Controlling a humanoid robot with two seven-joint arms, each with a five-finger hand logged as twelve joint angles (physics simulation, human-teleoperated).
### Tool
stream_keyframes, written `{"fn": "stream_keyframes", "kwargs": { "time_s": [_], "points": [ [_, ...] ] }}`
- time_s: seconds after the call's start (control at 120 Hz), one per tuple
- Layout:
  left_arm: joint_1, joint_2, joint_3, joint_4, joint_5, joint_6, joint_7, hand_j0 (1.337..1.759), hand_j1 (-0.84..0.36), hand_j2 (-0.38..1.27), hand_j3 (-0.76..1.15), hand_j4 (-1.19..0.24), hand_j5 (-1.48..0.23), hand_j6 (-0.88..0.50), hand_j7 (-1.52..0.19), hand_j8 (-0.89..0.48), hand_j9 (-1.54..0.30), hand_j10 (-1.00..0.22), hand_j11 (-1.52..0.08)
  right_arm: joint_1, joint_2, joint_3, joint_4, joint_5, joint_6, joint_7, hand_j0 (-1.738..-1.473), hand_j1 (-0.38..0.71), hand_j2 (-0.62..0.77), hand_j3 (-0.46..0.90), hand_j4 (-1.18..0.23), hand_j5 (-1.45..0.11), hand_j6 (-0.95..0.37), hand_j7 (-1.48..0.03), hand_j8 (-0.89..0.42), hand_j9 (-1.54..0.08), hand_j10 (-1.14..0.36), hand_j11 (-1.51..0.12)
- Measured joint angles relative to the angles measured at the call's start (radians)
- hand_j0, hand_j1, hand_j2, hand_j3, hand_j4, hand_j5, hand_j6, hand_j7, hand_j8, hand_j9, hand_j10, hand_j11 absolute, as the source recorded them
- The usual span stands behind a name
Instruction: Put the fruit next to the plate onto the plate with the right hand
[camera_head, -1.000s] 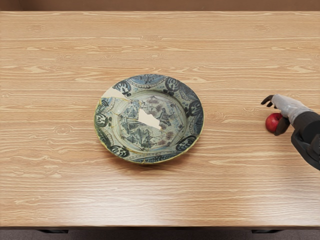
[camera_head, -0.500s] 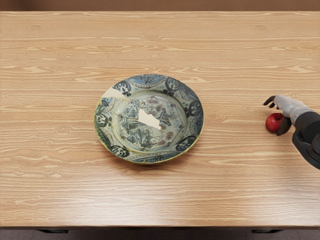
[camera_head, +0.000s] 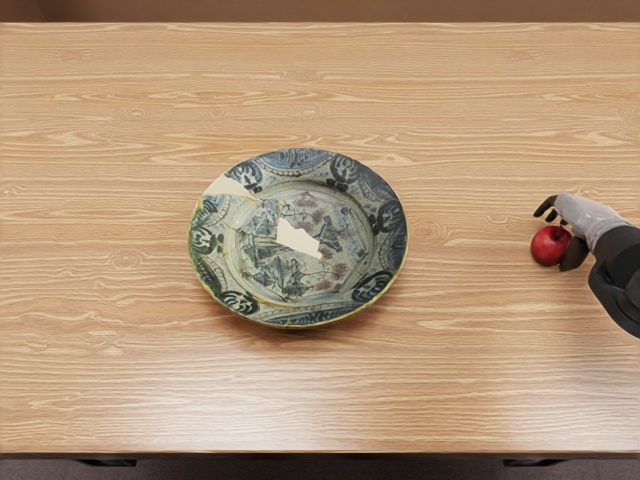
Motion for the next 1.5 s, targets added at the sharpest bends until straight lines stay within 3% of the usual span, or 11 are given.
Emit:
{"fn": "stream_keyframes", "kwargs": {
  "time_s": [1.175,1.5],
  "points": [
    [0.002,0.0,-0.003,0.0,0.0,0.0,0.0,1.658,0.35,0.0,0.0,0.0,0.0,0.0,0.0,0.0,0.0,0.0,0.0,0.008,0.03,-0.004,-0.001,0.001,0.005,0.0,-1.657,0.18,-0.04,0.0,-0.47,-0.61,-0.47,-0.61,-0.47,-0.61,-0.47,-0.61],
    [0.002,0.0,-0.003,0.0,0.0,0.0,0.0,1.658,0.35,0.0,0.0,0.0,0.0,0.0,0.0,0.0,0.0,0.0,0.0,0.009,0.024,-0.003,0.0,0.003,0.007,0.0,-1.658,0.2,0.03,0.0,-0.5,-0.65,-0.5,-0.65,-0.47,-0.65,-0.5,-0.65]
  ]
}}
